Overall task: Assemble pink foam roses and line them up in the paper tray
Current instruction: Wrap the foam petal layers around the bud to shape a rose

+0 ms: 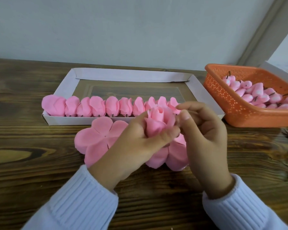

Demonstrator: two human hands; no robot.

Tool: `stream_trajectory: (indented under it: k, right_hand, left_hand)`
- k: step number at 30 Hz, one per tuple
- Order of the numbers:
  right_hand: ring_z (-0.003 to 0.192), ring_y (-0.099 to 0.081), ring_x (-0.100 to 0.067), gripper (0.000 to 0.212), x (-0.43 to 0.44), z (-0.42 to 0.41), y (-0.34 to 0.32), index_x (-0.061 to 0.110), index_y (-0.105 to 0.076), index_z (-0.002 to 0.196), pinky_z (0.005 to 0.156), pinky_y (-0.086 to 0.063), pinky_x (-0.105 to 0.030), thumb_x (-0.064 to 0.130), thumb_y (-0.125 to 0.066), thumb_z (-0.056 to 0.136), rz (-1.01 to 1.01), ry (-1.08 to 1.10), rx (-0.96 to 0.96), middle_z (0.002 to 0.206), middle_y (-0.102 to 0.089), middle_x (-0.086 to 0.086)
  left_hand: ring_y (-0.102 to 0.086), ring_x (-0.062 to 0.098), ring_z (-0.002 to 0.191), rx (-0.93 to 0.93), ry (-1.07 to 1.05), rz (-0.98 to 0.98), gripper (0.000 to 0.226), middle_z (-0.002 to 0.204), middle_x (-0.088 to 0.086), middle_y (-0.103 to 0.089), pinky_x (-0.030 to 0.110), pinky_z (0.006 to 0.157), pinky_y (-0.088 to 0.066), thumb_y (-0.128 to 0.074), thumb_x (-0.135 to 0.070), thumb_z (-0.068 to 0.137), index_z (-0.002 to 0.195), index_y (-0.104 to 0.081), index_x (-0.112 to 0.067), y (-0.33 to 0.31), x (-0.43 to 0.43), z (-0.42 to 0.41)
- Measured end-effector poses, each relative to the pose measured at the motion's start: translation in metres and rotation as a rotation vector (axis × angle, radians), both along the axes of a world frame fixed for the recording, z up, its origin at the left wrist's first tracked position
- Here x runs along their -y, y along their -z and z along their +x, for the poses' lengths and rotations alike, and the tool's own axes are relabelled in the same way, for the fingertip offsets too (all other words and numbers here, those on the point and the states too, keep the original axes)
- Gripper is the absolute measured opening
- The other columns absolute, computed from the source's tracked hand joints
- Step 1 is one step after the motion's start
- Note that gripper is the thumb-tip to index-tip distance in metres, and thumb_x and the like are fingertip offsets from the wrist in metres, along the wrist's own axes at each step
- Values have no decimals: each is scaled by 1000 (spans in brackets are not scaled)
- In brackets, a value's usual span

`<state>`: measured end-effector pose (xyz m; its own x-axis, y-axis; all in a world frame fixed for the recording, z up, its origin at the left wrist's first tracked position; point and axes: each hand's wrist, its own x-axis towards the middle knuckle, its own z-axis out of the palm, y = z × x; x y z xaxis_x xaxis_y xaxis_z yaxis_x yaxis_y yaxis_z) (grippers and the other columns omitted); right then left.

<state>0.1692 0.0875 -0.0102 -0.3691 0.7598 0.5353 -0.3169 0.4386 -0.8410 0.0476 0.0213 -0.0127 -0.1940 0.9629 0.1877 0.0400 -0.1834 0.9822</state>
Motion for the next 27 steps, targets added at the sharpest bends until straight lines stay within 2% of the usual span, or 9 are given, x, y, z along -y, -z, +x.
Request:
stream_trajectory:
  k: [3,6,8,11,13,17,20,24,27]
  right_hand:
    - [64,-57,-7,15,1,0,0,12,-60,100,65,-47,-21,19,-53,89,58,-6,-29,68,-61,6]
    - [86,-56,-15,23,1,3,-1,19,-57,113,77,-45,-30,19,-47,93,294,52,81,96,-58,-5]
    - [108,-52,-19,30,1,4,-1,18,-57,121,91,-42,-31,23,-44,94,422,41,213,116,-53,-11]
    - [124,-46,-20,30,2,3,1,15,-63,115,102,-38,-30,24,-45,93,482,3,312,128,-49,-14]
    - [127,-46,-21,27,2,2,-1,15,-63,112,102,-38,-30,21,-45,92,473,-31,297,129,-50,-13]
    - [128,-48,-22,31,3,2,-2,14,-59,118,101,-41,-32,19,-41,94,382,-158,234,131,-52,-6]
    - [122,-53,-16,28,4,0,1,16,-49,124,97,-45,-29,21,-42,98,68,-228,74,124,-56,-6]
    - [103,-57,-31,22,0,-3,1,5,-52,111,91,-47,-44,11,-44,91,-174,-290,67,110,-58,-16]
    - [105,-54,-36,33,4,-4,0,-3,-48,120,92,-47,-47,11,-49,90,-309,-540,115,117,-54,-29]
  left_hand:
    - [-71,18,95,3,-35,-35,48,93,-1,-74,45,89,-55,-80,-32,68,109,-66,-13,1,0,0]
    - [-71,24,94,10,-105,-66,38,95,4,-74,54,87,-55,-76,-27,73,109,-66,-17,-2,1,1]
    - [-71,20,93,-25,-120,-30,28,95,2,-74,45,84,-57,-77,-15,80,106,-66,-16,-2,1,1]
    - [-67,0,77,-142,-105,61,19,80,-13,-71,15,68,-52,-74,-4,78,89,-66,-17,-5,3,2]
    - [-66,4,73,-153,-72,99,12,79,-5,-70,14,65,-50,-70,-6,74,85,-66,-9,-7,4,3]
    - [-65,3,76,-104,-14,144,7,75,-5,-68,17,69,-51,-67,-10,73,78,-66,-15,-10,7,7]
    - [-65,5,77,45,-69,177,13,82,-6,-68,19,70,-50,-69,-32,73,75,-65,-20,-8,6,5]
    - [-65,13,103,179,-148,180,25,111,-5,-67,32,82,-53,-66,-43,72,85,-70,-21,-7,4,3]
    - [-66,26,104,253,-130,173,21,111,2,-69,38,76,-54,-68,-43,70,82,-71,-27,-8,5,6]
